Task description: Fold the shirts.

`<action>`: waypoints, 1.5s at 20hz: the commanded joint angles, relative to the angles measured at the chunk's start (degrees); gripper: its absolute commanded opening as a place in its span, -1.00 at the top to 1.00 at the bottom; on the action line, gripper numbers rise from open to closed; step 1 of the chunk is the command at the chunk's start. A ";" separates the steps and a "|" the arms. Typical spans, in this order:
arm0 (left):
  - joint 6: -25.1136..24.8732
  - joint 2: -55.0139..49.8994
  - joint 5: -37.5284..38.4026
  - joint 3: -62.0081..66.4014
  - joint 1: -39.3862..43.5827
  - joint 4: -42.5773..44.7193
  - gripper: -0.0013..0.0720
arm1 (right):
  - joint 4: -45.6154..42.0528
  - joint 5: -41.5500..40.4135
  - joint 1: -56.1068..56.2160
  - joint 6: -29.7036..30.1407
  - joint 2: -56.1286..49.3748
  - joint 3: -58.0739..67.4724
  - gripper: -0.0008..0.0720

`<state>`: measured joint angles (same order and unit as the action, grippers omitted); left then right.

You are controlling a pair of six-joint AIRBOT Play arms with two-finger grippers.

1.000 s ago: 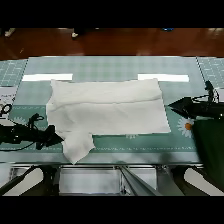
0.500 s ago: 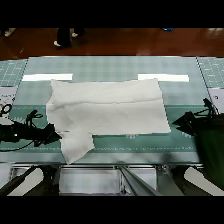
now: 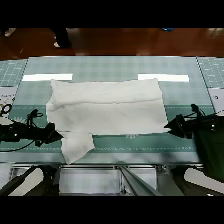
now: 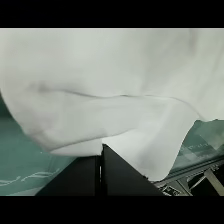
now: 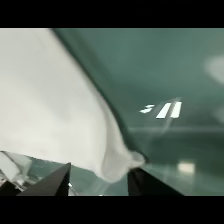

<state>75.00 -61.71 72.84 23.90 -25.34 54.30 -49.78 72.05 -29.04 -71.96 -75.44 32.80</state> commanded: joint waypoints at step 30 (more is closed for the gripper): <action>3.98 -27.02 -6.84 45.44 6.80 -13.25 0.92 | 9.35 -7.89 14.58 3.02 -18.43 38.69 0.92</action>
<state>76.69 -83.33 66.94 62.48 -19.27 41.43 -40.64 64.14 -15.53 -67.88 -89.49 66.94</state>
